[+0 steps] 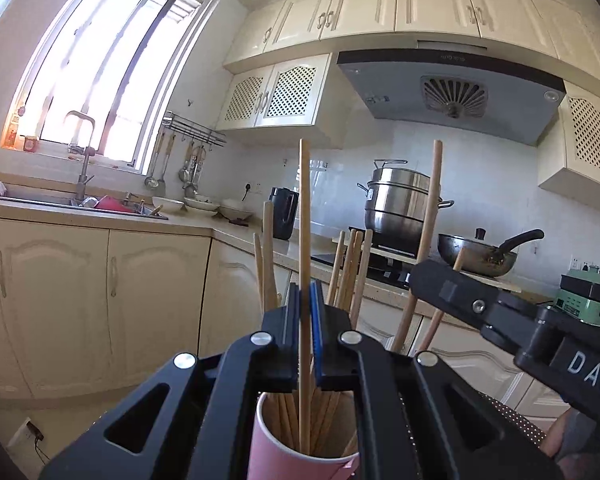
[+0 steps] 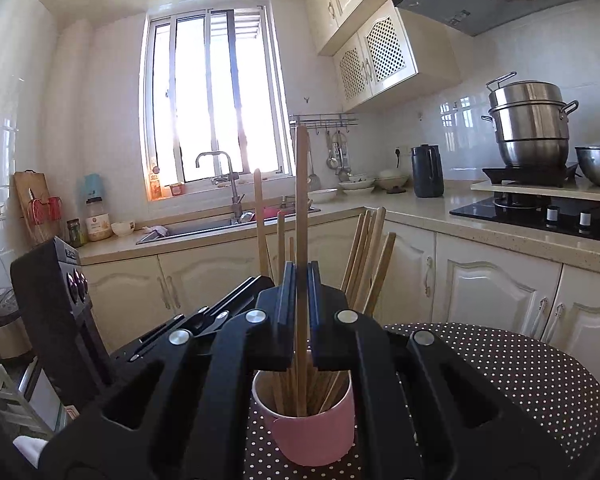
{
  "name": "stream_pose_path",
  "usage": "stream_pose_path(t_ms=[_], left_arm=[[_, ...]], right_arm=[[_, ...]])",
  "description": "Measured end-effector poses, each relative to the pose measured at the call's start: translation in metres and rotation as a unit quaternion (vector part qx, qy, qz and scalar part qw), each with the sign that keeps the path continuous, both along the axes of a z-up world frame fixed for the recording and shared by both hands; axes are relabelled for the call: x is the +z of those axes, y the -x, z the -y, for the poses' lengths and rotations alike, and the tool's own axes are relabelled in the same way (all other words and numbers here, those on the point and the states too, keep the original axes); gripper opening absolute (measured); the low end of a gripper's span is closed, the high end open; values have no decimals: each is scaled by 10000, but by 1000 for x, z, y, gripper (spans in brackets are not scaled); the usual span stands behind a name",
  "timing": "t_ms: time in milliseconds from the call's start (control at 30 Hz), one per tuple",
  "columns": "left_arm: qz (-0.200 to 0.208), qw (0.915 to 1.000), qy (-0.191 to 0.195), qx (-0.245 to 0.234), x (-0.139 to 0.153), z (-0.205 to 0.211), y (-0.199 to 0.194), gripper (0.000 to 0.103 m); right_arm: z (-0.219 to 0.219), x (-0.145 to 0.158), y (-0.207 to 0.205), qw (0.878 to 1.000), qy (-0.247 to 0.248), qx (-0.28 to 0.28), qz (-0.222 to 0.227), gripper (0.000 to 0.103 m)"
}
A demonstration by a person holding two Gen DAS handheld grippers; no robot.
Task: Organize utensils
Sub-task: 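Lower the chopstick into the pink cup and open the right gripper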
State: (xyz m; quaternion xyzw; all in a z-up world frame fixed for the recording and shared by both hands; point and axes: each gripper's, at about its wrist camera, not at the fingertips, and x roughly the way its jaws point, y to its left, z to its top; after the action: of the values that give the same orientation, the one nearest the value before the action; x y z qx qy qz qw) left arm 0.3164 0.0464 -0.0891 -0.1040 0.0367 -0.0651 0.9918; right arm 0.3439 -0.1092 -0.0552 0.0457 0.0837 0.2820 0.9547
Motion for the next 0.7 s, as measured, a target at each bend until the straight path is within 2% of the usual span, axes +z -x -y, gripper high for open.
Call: stream_pose_path(t_ms=[200, 433, 500, 533, 567, 700], left_arm=[[-270, 9994, 23, -196, -9, -3, 5, 6], [-616, 9976, -129, -287, -15, -3, 8, 7], [-625, 9975, -175, -272, -15, -3, 12, 18], [-603, 9977, -172, -236, -14, -3, 16, 30], [-558, 9981, -158, -204, -14, -4, 19, 33], [-532, 9982, -228, -163, -6, -4, 28, 34]], right_arm=[[-1, -14, 3, 9999, 72, -23, -82, 6], [-2, -28, 1, 9994, 80, -28, -322, 6], [1, -28, 2, 9991, -5, -45, -411, 7], [1, -27, 3, 9990, -29, -61, -438, 7], [1, -26, 4, 9989, -51, -51, -473, 7], [3, -23, 8, 9981, -105, -96, -606, 7]])
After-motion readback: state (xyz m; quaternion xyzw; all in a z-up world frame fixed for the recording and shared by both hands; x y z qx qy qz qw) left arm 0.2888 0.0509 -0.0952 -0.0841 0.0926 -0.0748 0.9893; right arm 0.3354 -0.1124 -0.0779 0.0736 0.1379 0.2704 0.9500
